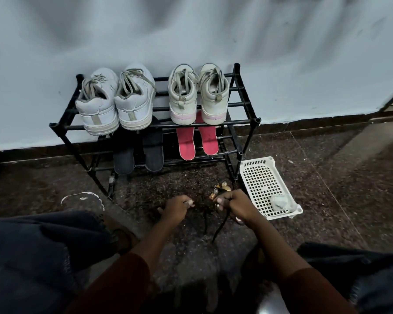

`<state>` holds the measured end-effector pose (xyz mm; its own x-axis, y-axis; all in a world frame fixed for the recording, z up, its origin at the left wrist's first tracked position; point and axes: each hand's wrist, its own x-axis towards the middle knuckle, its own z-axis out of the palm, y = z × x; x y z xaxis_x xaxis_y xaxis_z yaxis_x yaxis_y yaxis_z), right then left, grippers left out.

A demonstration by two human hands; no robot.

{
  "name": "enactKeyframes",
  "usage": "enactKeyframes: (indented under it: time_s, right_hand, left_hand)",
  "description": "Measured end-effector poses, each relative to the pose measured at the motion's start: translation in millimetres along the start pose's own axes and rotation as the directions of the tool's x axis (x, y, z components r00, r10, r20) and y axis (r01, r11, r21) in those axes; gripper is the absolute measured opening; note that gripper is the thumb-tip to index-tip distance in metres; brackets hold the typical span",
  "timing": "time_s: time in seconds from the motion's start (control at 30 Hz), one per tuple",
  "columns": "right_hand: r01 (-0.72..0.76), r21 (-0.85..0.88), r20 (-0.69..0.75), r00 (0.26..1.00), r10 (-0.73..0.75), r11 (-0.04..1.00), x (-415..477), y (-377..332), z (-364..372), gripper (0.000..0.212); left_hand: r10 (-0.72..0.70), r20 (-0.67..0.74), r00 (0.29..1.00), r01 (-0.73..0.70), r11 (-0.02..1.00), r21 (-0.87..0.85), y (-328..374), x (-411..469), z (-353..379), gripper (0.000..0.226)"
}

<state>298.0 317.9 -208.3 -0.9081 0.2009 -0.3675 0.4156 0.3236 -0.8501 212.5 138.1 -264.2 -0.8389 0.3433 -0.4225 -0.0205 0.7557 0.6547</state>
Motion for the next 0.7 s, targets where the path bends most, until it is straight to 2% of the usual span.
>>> enactKeyframes:
  time_s: [0.07, 0.13, 0.2, 0.23, 0.3, 0.4, 0.47, 0.53, 0.6, 0.7]
  right_hand:
    - [-0.011, 0.023, 0.02, 1.0, 0.01, 1.0, 0, 2, -7, 0.03]
    - [-0.01, 0.044, 0.018, 1.0, 0.01, 0.999, 1, 4, -13, 0.023]
    - [-0.003, 0.079, 0.022, 1.0, 0.001, 0.997, 2, 3, -12, 0.019]
    - [0.003, 0.09, 0.027, 1.0, -0.006, 0.996, 2, 1, -10, 0.017]
    - [0.025, 0.131, 0.041, 0.999, -0.031, 0.991, 3, -6, -3, 0.013]
    - [0.052, 0.224, 0.034, 0.998, -0.061, 0.973, 5, -13, 3, 0.013]
    - [0.061, 0.244, 0.027, 0.997, -0.069, 0.968, 6, -14, 3, 0.017]
    - [0.054, 0.256, 0.029, 0.998, -0.064, 0.965, 6, -12, 0, 0.016]
    - [0.04, 0.238, 0.034, 0.998, -0.05, 0.97, 7, -8, -2, 0.014]
    - [0.019, 0.214, 0.02, 1.0, -0.023, 0.977, 8, -2, -5, 0.015]
  left_hand:
    - [-0.106, -0.041, 0.993, 0.108, 0.993, 0.045, -14, 3, -6, 0.026]
    - [-0.139, -0.066, 0.988, 0.146, 0.984, 0.106, -19, 1, -8, 0.022]
    - [-0.104, -0.072, 0.992, 0.116, 0.976, 0.183, -14, 0, -2, 0.027]
    - [-0.034, -0.055, 0.998, 0.042, 0.986, 0.163, -8, -4, 1, 0.033]
    - [0.14, 0.035, 0.989, -0.14, 0.99, -0.003, 8, -8, 13, 0.044]
    - [0.233, 0.108, 0.967, -0.203, 0.951, -0.235, 26, -9, 26, 0.038]
    - [0.223, 0.106, 0.969, -0.191, 0.948, -0.255, 26, -8, 28, 0.033]
    - [0.224, 0.091, 0.97, -0.203, 0.96, -0.194, 26, -12, 23, 0.025]
    - [0.154, 0.077, 0.985, -0.143, 0.981, -0.129, 24, -13, 17, 0.029]
    - [-0.003, -0.027, 1.0, 0.001, 0.997, -0.073, 14, -7, 10, 0.031]
